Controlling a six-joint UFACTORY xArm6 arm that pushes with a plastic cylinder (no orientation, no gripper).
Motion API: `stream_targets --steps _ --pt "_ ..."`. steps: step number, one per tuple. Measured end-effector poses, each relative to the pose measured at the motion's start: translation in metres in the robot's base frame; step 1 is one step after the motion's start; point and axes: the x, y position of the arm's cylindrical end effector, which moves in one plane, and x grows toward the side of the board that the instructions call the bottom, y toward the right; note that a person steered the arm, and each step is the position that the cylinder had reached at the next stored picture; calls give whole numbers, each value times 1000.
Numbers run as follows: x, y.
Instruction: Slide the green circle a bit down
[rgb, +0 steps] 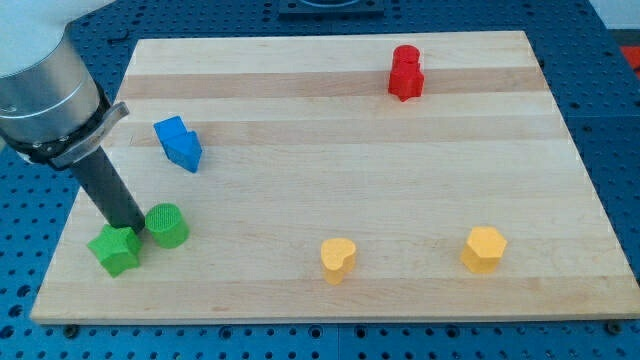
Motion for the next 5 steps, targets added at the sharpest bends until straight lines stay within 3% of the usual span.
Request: stream_targets --steps 2,4,5 --pt "2 0" --pt "-56 0" --pt "-52 11"
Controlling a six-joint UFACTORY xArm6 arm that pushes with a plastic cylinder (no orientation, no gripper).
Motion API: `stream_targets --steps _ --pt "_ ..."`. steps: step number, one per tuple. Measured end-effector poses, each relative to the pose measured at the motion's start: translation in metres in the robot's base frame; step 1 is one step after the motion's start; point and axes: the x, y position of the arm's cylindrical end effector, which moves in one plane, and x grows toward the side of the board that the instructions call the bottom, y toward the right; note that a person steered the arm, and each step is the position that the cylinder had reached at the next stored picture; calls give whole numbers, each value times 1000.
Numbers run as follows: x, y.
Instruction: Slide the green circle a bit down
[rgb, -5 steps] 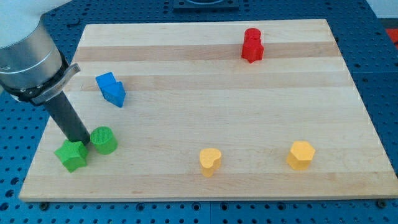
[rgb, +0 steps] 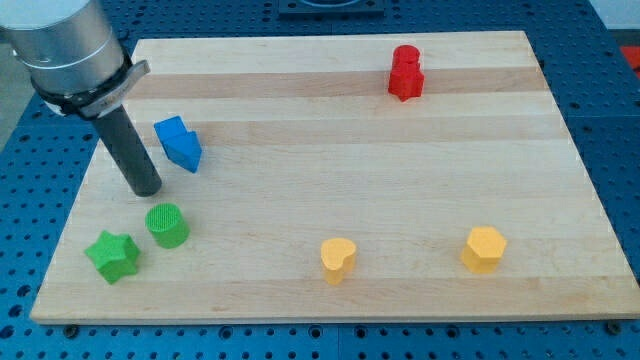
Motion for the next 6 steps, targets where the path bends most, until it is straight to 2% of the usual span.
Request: stream_targets --steps 4,6 --pt "55 31" --pt "43 36"
